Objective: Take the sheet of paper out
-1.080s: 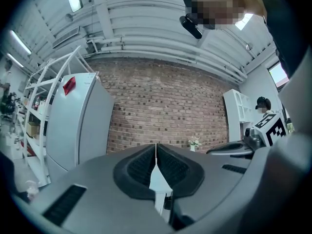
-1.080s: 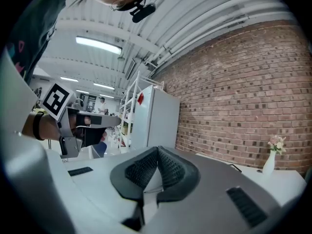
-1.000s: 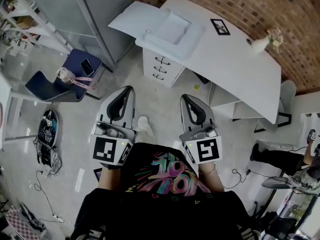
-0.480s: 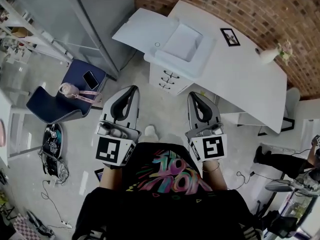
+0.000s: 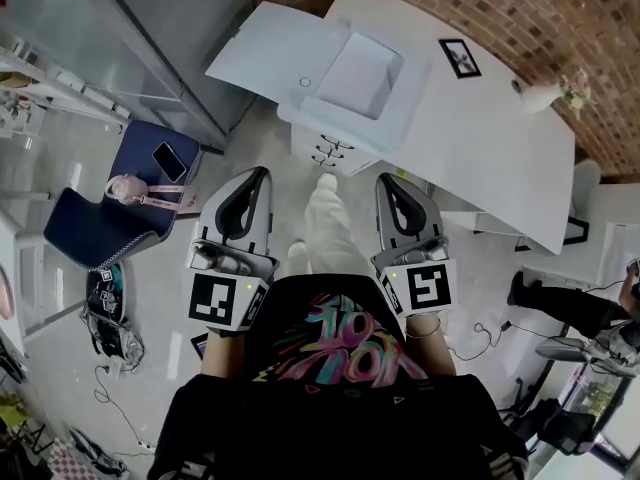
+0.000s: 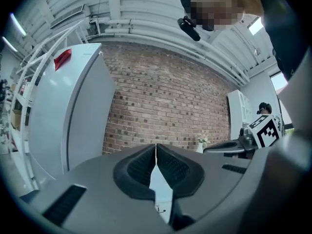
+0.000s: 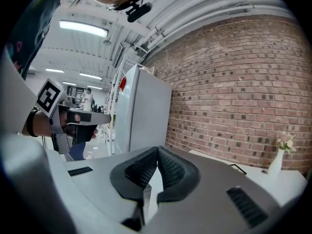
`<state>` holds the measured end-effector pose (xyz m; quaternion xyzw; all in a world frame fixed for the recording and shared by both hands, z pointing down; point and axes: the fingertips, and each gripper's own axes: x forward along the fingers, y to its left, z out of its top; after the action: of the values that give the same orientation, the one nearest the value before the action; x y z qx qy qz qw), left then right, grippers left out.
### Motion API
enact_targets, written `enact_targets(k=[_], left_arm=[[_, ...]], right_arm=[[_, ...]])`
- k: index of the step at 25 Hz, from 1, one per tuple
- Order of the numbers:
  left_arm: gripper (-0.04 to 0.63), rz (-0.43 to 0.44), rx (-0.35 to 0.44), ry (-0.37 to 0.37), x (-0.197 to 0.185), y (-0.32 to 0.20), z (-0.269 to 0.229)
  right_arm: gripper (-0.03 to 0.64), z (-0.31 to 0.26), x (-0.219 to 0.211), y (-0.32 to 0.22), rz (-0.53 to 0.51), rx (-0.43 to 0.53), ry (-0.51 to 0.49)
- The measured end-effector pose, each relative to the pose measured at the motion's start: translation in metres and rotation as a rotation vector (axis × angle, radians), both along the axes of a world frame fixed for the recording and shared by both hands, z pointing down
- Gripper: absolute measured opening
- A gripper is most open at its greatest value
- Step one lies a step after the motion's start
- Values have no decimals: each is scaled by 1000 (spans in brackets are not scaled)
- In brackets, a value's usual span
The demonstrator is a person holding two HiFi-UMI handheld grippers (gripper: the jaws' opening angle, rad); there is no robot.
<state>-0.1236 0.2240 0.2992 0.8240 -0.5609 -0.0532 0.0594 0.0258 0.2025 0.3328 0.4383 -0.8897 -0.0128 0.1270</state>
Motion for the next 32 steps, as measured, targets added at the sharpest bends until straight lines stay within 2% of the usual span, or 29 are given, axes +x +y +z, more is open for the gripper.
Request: enact_targets(k=[6, 10, 20, 25, 32], left_arm=[[29, -4, 26, -11, 0, -68, -6], [29, 2, 31, -7, 5, -124, -13], [29, 11, 65, -56, 22, -267, -41], [28, 27, 29, -68, 29, -316, -33], [29, 118, -10, -75, 40, -362, -22]], right_arm=[[15, 3, -1, -66, -12, -7, 6], [15, -2, 0, -125, -17, -9, -10], [15, -25, 16, -271, -24, 17, -28], [15, -25, 27, -316, -12, 17, -28], [15, -26, 42, -347, 71, 16, -22]])
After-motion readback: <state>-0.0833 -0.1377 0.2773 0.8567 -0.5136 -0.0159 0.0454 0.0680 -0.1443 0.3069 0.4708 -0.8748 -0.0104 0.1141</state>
